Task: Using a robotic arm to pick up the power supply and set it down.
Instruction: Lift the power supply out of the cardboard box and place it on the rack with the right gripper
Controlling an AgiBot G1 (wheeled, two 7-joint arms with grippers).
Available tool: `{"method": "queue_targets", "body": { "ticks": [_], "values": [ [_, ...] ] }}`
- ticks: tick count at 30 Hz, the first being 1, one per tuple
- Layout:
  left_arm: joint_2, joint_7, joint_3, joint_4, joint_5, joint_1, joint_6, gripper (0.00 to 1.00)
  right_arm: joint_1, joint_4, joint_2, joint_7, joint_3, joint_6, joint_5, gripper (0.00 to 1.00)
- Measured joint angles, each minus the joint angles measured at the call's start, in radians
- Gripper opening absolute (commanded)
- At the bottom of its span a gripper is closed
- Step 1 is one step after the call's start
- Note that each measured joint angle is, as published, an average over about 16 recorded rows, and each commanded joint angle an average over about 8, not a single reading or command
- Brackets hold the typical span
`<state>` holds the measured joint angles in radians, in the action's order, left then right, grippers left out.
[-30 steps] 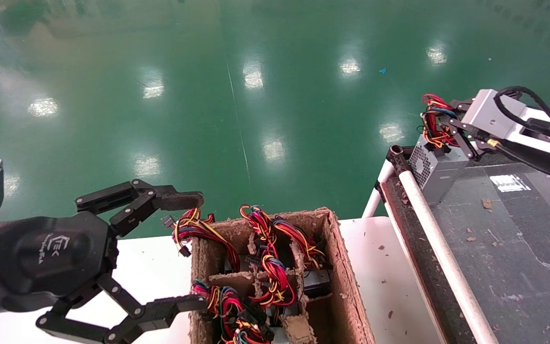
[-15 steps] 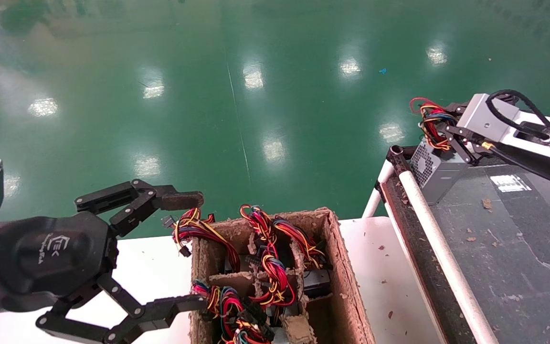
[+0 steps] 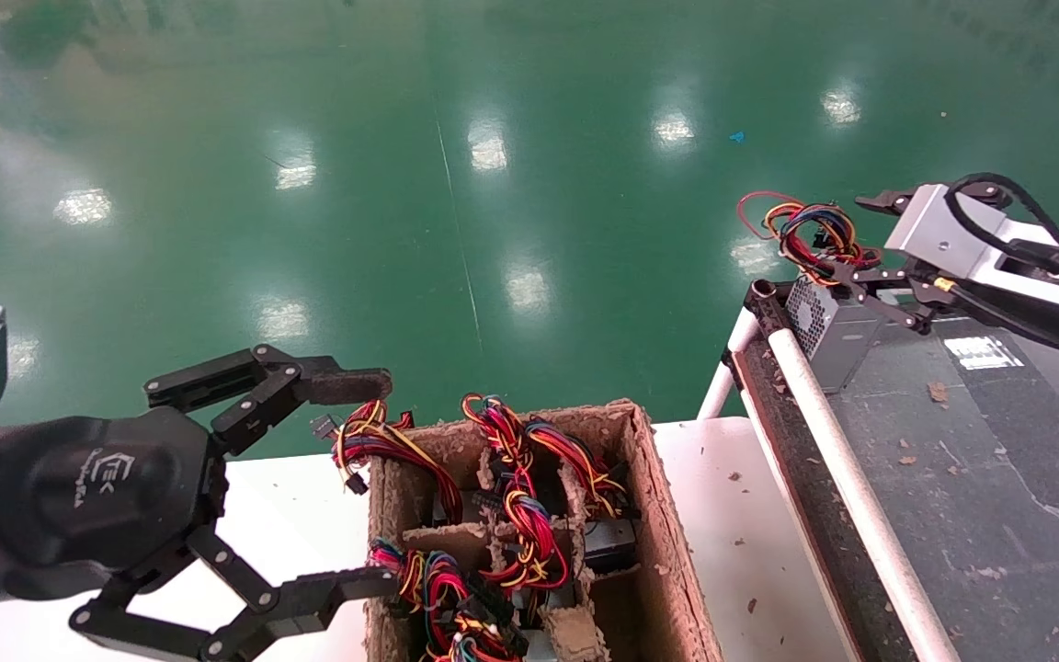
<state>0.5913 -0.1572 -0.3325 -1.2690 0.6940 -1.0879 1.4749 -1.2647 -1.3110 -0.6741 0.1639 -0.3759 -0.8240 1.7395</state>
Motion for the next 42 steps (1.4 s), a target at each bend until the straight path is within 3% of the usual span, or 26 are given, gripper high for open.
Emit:
{"method": "queue_targets", "body": {
  "ticks": [21, 42],
  "values": [
    [0.000, 0.000, 0.000, 0.000, 0.000, 0.000, 0.000, 1.00, 0.042, -0.014, 0.051, 0.021, 0.094, 0.010, -0.190, 1.00],
    [0.000, 0.001, -0.001, 0.001, -0.001, 0.000, 0.000, 1.00, 0.096, 0.000, 0.056, 0.022, 0.099, -0.228, -0.485, 1.00]
  ]
}}
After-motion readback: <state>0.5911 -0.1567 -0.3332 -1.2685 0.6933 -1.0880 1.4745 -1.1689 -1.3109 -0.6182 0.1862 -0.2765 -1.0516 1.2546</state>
